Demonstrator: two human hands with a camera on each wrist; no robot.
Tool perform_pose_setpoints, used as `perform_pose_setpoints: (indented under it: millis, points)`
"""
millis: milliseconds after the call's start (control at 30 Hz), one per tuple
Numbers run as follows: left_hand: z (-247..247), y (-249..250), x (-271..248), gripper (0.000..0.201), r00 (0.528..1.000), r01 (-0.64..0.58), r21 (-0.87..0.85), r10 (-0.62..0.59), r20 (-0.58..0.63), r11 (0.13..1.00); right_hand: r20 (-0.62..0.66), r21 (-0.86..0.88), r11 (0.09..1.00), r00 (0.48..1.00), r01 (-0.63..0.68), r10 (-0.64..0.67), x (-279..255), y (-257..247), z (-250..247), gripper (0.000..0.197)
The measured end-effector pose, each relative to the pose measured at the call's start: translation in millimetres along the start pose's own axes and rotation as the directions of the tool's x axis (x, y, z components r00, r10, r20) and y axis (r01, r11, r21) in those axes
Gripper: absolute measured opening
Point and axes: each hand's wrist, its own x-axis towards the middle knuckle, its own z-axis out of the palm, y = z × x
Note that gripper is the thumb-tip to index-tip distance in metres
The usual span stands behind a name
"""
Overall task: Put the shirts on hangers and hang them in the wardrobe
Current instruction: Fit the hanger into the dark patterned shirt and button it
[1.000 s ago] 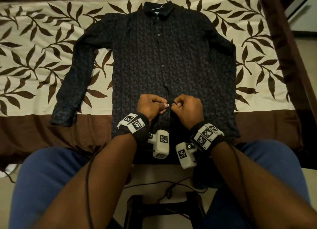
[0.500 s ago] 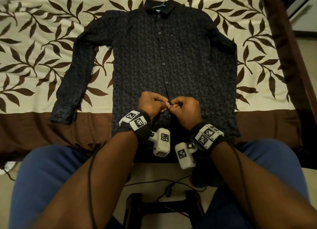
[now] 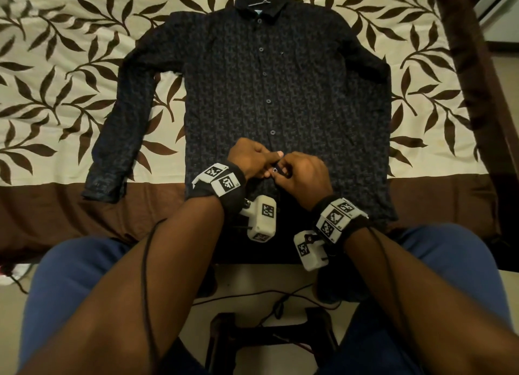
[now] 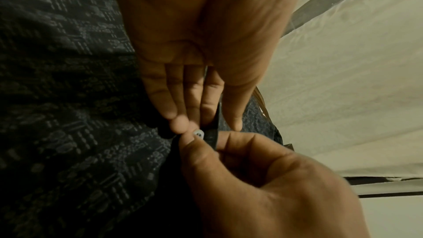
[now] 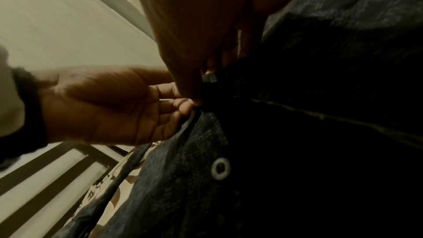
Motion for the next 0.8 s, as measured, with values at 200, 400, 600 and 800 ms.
perform_pose_setpoints:
  millis: [200,400,600,800]
  points:
    - [0,6,3,0.026,0.997,0.081,-0.006,-0.081,0.008,0.997,-0.067,0.001,0.996,0.994,0.092,-0.091,-4,3,5,0.018]
    - [3,7,3,0.013,0.993,0.116,-0.078,-0.119,-0.029,0.99,-0.159,0.065,0.996,0.986,0.06,-0.049,-7,1,15,0.02]
    - [9,3,1,0.012,0.983,0.152,-0.202,-0.17,-0.076,0.968,-0.168,0.227,0.974,0.984,-0.021,0.06,-8,2,14,0.015]
    - [12,1,-1,0.024,0.976,0.148,-0.309,-0.189,-0.106,0.94,-0.098,0.439,0.879,0.963,-0.184,0.25,-6,5,13,0.009]
